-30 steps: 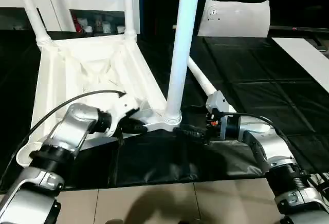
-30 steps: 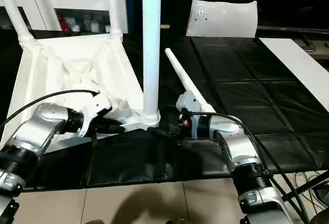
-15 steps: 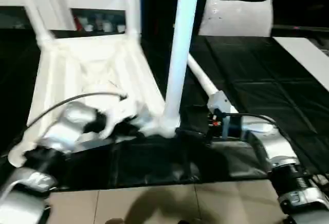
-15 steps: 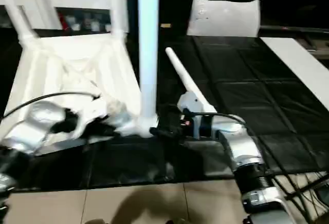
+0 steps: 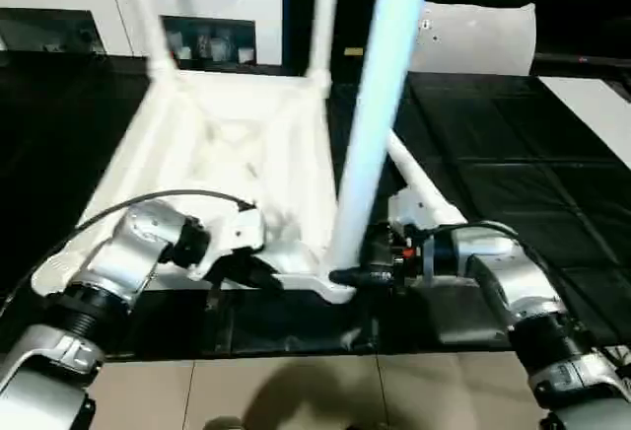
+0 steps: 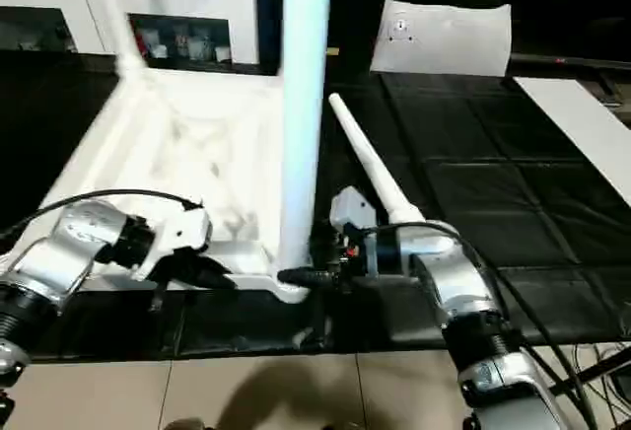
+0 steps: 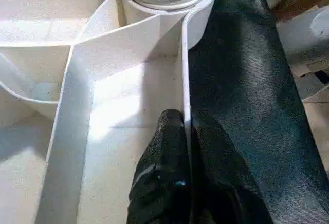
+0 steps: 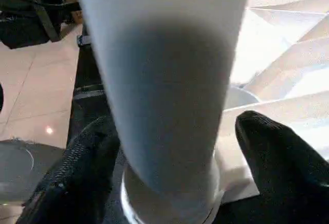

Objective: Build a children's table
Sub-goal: Rotate leg to tighten

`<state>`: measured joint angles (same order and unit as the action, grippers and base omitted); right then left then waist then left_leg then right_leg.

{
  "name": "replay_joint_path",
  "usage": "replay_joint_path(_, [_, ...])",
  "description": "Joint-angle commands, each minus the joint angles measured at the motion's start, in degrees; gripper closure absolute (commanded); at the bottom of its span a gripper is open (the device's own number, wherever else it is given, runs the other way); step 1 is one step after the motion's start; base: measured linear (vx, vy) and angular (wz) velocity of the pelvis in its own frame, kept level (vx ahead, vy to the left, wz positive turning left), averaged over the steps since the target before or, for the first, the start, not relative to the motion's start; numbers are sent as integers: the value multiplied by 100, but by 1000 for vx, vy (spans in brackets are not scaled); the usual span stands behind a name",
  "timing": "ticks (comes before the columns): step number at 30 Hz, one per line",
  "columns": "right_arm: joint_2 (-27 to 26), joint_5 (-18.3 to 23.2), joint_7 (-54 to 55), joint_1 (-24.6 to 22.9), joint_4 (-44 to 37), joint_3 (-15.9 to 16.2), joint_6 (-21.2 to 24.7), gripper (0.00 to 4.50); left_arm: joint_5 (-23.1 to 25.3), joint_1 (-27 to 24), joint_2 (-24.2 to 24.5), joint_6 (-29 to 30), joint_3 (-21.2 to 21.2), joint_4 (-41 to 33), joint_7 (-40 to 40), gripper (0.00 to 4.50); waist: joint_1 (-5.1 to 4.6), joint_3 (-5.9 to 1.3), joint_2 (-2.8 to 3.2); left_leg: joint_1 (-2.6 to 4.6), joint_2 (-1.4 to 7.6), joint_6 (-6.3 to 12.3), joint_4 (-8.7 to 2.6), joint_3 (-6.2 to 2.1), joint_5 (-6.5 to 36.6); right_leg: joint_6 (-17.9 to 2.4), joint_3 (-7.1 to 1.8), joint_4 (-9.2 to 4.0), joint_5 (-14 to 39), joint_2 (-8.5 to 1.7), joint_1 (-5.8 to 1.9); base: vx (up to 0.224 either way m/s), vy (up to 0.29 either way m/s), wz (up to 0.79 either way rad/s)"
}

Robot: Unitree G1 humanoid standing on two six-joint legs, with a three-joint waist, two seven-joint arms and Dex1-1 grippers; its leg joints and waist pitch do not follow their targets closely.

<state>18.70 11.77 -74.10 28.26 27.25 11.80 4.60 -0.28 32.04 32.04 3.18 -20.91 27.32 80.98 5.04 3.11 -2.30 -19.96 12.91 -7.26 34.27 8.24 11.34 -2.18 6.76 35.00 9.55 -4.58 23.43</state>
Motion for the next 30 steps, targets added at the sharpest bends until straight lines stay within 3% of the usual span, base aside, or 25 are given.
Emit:
replay_joint_path(1, [18, 118, -105, 102, 50, 33, 72, 103, -73, 115, -62, -145, -99, -128, 175, 450, -60, -397, 65, -8, 53, 245, -422, 112, 895, -956, -349, -407, 1508, -329, -370, 0, 0, 0])
replay_joint_path(16, [58, 189, -455, 30, 34, 125, 280, 229, 0, 97, -62, -30, -53, -32, 85, 450, -54, -400, 68, -10, 51, 258, -413, 119, 862, -949, -345, -411, 1517, -328, -373, 0, 0, 0])
replay_joint_path(22, [-117, 359, -118, -386, -535, 53, 807, 250, -132, 48, -257, 794, 270, -103, -574, 450, -27, -390, 73, 10, 50, 240, -420, 121, 907, -930, -345, -428, 1589, -326, -368, 0, 0, 0])
replay_joint_path(26, [-445, 241, 673, -546, -723, 52, 1204, 252, -293, -47, -490, 1426, 567, -433, -1172, 450, -63, -365, 65, -5, 43, 118, -448, 103, 1054, -802, -330, -452, 1947, -333, -378, 0, 0, 0])
replay_joint_path(27, [-546, 133, 930, -540, -684, 67, 1248, 252, -338, -65, -571, 1602, 644, -514, -1332, 450, -105, -321, 72, 19, 4, 79, -444, 105, 1355, -569, -294, -554, 2654, -329, -339, 0, 0, 0])
replay_joint_path(28, [-752, 25, 1325, -511, -608, 48, 1295, 252, -377, -102, -721, 1867, 767, -670, -1622, 450, -121, -310, 76, 40, -19, 75, -432, 106, 1459, -478, -280, -601, 2919, -331, -324, 0, 0, 0])
replay_joint_path(30, [-1257, -50, 2168, -406, -434, -119, 1440, 252, -440, -184, -1095, 2485, 1037, -1009, -2259, 450, -250, -282, 59, 34, -44, -21, -419, 73, 1673, -234, -206, -681, 3540, -345, -316, 0, 0, 0])
